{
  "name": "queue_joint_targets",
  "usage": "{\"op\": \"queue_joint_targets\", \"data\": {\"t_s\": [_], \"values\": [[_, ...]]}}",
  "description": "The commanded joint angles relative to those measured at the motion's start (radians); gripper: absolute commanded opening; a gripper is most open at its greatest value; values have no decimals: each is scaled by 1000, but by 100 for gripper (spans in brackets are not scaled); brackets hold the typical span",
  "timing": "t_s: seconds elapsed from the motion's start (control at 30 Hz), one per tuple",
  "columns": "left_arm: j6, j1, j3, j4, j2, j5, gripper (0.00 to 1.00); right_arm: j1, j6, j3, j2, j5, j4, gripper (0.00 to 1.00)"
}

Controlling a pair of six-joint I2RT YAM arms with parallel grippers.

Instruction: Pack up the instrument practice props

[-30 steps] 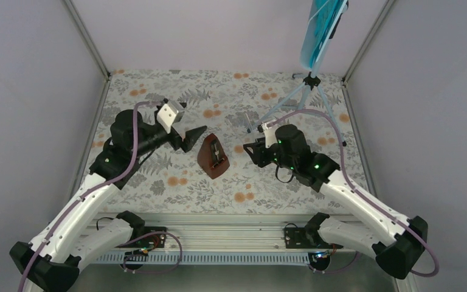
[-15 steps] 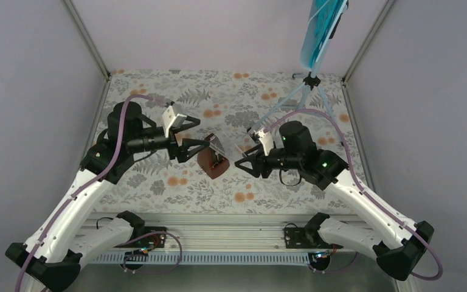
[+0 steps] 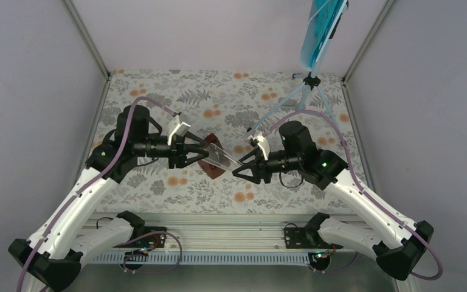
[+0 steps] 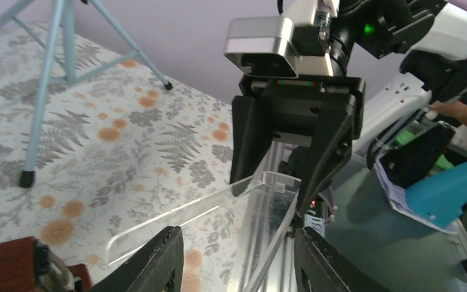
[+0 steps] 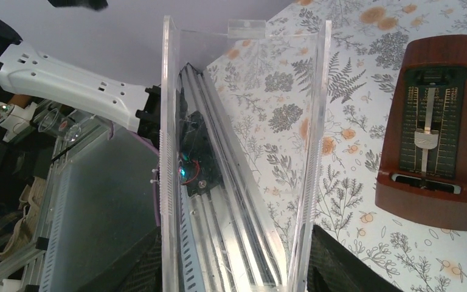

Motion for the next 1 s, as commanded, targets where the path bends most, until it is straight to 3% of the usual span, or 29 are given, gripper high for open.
{"op": "queue_joint_targets", "data": {"t_s": [0.0,0.33,0.7,0.97], "values": [[3,1,-22,-39,10,113,42,6,-18,36,-1,-54,17,51],[13,1,-56,-63,20,116,39,6,-19,42,11,-47,27,50],[-58,1,-175,62,-14,64,39,6,3,-72,31,-2,121,49],[-174,1,-286,207,-72,-181,58,27,90,-223,64,232,183,57]]}}
